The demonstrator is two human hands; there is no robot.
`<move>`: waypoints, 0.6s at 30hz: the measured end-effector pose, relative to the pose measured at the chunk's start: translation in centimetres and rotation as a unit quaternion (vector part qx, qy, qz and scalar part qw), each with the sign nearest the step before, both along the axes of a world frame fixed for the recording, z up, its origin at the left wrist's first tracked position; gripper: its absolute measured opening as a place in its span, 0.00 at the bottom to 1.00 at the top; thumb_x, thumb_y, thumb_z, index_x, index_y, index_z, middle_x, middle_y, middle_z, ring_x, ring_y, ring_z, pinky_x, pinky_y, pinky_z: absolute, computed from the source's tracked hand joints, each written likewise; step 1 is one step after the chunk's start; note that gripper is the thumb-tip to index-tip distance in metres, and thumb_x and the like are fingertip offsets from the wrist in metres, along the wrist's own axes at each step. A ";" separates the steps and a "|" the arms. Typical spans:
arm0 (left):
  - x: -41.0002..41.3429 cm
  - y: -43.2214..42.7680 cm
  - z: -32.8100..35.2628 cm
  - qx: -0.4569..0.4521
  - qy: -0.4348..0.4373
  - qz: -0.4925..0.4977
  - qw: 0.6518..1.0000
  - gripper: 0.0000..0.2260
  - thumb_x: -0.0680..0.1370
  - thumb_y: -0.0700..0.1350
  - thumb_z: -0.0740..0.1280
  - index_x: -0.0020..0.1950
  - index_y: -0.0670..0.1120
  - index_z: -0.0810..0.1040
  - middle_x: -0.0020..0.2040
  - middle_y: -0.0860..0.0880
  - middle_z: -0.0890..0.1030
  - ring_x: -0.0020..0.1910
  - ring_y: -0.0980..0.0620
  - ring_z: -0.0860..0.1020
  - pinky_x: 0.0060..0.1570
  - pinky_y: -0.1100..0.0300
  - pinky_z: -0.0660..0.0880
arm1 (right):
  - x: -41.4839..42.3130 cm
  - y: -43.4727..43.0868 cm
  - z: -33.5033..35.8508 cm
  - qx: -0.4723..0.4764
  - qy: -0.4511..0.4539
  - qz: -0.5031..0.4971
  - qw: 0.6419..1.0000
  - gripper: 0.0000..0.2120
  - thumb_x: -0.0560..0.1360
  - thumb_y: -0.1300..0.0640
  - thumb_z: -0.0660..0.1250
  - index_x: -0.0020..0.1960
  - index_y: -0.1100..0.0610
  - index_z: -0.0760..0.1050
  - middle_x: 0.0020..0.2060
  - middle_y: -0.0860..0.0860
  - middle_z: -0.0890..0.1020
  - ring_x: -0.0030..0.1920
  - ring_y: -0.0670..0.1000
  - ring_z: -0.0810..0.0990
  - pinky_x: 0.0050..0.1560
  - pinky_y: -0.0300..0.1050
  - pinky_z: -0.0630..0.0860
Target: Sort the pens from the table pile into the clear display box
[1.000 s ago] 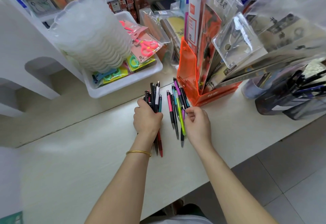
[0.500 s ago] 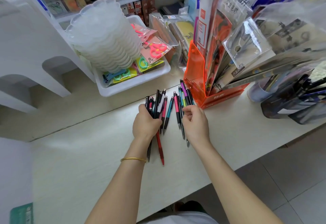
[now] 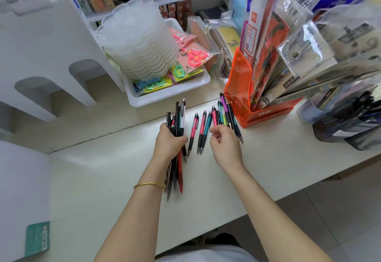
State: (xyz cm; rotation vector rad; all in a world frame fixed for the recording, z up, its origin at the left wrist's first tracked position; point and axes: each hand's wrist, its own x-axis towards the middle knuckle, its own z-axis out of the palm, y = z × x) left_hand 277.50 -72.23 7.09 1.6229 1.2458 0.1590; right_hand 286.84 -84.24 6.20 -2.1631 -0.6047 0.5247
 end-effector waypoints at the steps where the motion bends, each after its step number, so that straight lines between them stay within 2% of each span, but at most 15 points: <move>1: -0.2 0.1 0.2 -0.017 -0.019 0.011 1.000 0.17 0.72 0.39 0.70 0.57 0.44 0.68 0.43 0.47 0.75 0.38 0.51 0.75 0.33 0.61 0.71 | -0.2 0.1 0.2 0.004 0.010 0.004 1.000 0.11 0.76 0.65 0.60 0.56 0.57 0.76 0.50 0.51 0.77 0.47 0.50 0.76 0.49 0.41 0.71; 3: -0.6 0.4 0.8 -0.035 -0.063 0.031 0.997 0.17 0.71 0.39 0.71 0.55 0.44 0.69 0.43 0.45 0.75 0.37 0.50 0.76 0.33 0.59 0.72 | -0.8 0.3 1.0 0.026 0.082 0.009 0.996 0.09 0.78 0.64 0.60 0.56 0.58 0.75 0.47 0.52 0.78 0.43 0.51 0.79 0.45 0.48 0.78; 4: -0.8 0.5 1.2 -0.032 -0.086 0.041 0.995 0.15 0.71 0.39 0.71 0.54 0.44 0.69 0.43 0.45 0.75 0.36 0.50 0.75 0.32 0.59 0.72 | -1.3 0.3 1.5 0.034 0.148 0.012 0.988 0.08 0.79 0.62 0.60 0.57 0.58 0.74 0.46 0.53 0.79 0.41 0.51 0.80 0.42 0.48 0.79; 6: -1.2 0.5 2.2 -0.022 -0.125 0.068 0.990 0.14 0.72 0.39 0.71 0.53 0.46 0.69 0.43 0.46 0.75 0.36 0.51 0.75 0.34 0.60 0.73 | -2.4 0.2 2.3 0.001 0.280 0.030 0.960 0.12 0.82 0.52 0.58 0.58 0.58 0.74 0.46 0.54 0.81 0.40 0.51 0.82 0.39 0.45 0.81; 9: -1.6 0.4 3.8 0.006 -0.186 0.115 0.976 0.14 0.73 0.38 0.71 0.51 0.50 0.68 0.44 0.47 0.76 0.37 0.54 0.76 0.34 0.64 0.75 | -5.2 0.2 2.6 -0.033 0.440 -0.007 0.897 0.20 0.82 0.42 0.52 0.57 0.56 0.74 0.49 0.55 0.82 0.46 0.54 0.83 0.49 0.52 0.81; 11: -1.8 0.0 4.8 0.021 -0.233 0.135 0.963 0.15 0.73 0.38 0.71 0.53 0.49 0.69 0.44 0.49 0.77 0.36 0.57 0.77 0.33 0.69 0.74 | -6.8 0.6 2.4 0.033 0.561 -0.099 0.821 0.21 0.81 0.41 0.53 0.54 0.56 0.75 0.49 0.57 0.82 0.49 0.57 0.82 0.53 0.59 0.79; 13: -2.1 -0.7 5.7 0.042 -0.272 0.126 0.953 0.18 0.73 0.36 0.71 0.57 0.49 0.68 0.44 0.51 0.78 0.36 0.61 0.77 0.35 0.71 0.74 | -7.9 1.5 2.3 0.144 0.671 -0.180 0.704 0.22 0.81 0.41 0.56 0.54 0.60 0.76 0.51 0.61 0.81 0.53 0.62 0.80 0.54 0.63 0.77; 14: -2.2 -1.0 6.1 0.060 -0.289 0.112 0.949 0.19 0.73 0.35 0.71 0.57 0.48 0.68 0.44 0.52 0.78 0.36 0.63 0.77 0.36 0.71 0.74 | -8.1 1.9 2.4 0.188 0.699 -0.204 0.659 0.23 0.80 0.42 0.57 0.54 0.62 0.77 0.54 0.63 0.80 0.56 0.64 0.79 0.54 0.63 0.77; 15: -2.5 -1.2 6.4 0.077 -0.302 0.095 0.945 0.20 0.72 0.34 0.71 0.58 0.49 0.68 0.44 0.52 0.78 0.37 0.63 0.77 0.37 0.70 0.74 | -8.1 2.3 2.5 0.220 0.709 -0.219 0.633 0.23 0.80 0.44 0.59 0.54 0.64 0.77 0.55 0.64 0.80 0.57 0.64 0.79 0.55 0.62 0.77; 16: -2.7 -1.4 6.6 0.090 -0.312 0.080 0.943 0.21 0.72 0.33 0.71 0.58 0.50 0.68 0.44 0.52 0.78 0.37 0.63 0.77 0.38 0.69 0.75 | -8.0 2.7 2.7 0.238 0.708 -0.225 0.626 0.23 0.80 0.45 0.60 0.53 0.66 0.78 0.53 0.64 0.81 0.56 0.63 0.80 0.56 0.61 0.77; 18: -3.2 -1.7 6.5 0.094 -0.326 0.065 0.938 0.24 0.70 0.33 0.72 0.58 0.53 0.68 0.46 0.49 0.79 0.39 0.60 0.77 0.41 0.65 0.77 | -7.7 3.2 3.2 0.253 0.691 -0.222 0.639 0.22 0.80 0.47 0.61 0.50 0.66 0.79 0.47 0.61 0.84 0.50 0.59 0.82 0.54 0.55 0.78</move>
